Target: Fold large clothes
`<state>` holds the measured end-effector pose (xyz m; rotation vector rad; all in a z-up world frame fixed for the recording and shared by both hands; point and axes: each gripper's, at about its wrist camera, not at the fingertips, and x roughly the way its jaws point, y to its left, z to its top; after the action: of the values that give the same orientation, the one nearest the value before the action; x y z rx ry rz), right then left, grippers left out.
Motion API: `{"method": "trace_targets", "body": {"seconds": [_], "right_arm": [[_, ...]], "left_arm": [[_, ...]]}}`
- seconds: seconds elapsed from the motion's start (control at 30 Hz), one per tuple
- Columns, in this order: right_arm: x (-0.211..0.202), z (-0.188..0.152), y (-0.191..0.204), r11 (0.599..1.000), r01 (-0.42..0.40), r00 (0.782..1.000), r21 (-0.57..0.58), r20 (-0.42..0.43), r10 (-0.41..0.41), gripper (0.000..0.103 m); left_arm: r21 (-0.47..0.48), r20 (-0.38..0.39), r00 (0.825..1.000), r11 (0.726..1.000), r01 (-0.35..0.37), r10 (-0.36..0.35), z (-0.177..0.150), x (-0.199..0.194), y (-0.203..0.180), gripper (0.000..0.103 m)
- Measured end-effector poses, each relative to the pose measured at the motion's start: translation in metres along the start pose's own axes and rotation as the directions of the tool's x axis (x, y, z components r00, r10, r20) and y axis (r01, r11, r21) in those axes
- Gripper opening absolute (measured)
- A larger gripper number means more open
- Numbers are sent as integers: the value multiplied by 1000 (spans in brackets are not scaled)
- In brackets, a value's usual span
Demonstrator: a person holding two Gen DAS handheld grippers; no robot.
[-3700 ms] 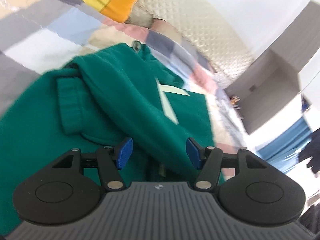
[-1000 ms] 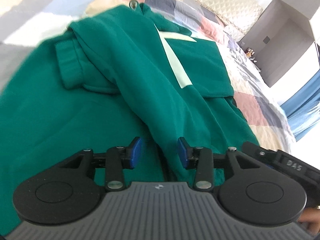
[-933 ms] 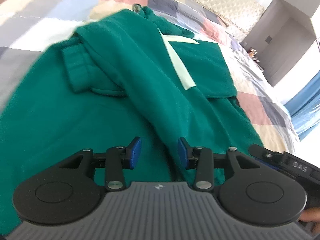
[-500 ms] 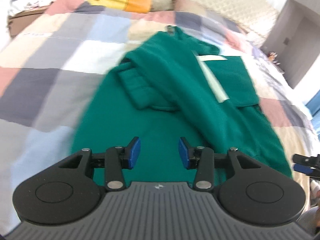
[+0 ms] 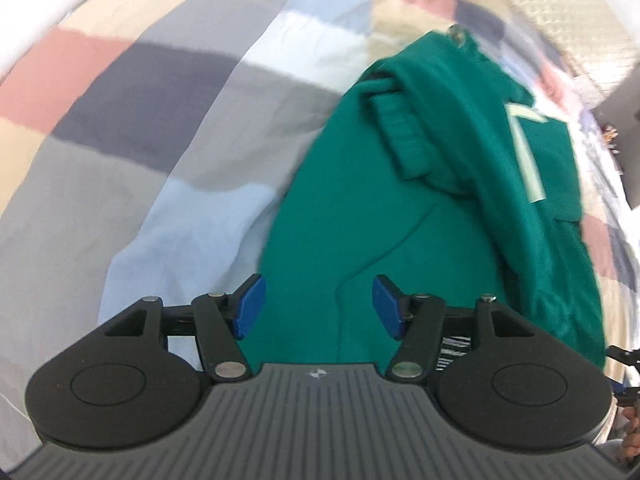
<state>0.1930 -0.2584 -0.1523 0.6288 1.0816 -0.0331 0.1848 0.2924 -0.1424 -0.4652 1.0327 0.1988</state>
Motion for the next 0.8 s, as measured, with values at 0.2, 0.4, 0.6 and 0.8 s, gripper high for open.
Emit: {"method": "trace_targets", "body": {"seconds": [0.2, 0.4, 0.6, 0.8], "right_arm": [[5, 7, -2, 1000, -1, 1000, -4, -25, 1, 86], [15, 21, 2, 997, 9, 997, -77, -81, -16, 86], [47, 26, 3, 997, 18, 983, -74, -179, -31, 86], [68, 11, 23, 985, 22, 969, -173, -240, -64, 89]], "left_arm": [[-71, -84, 995, 995, -64, 58, 4, 24, 14, 65], [-100, -128, 990, 993, -68, 55, 2, 34, 23, 65], [-176, -183, 982, 982, -71, 39, 1, 50, 41, 65], [-177, -200, 979, 981, -85, 49, 1, 56, 41, 66]]}}
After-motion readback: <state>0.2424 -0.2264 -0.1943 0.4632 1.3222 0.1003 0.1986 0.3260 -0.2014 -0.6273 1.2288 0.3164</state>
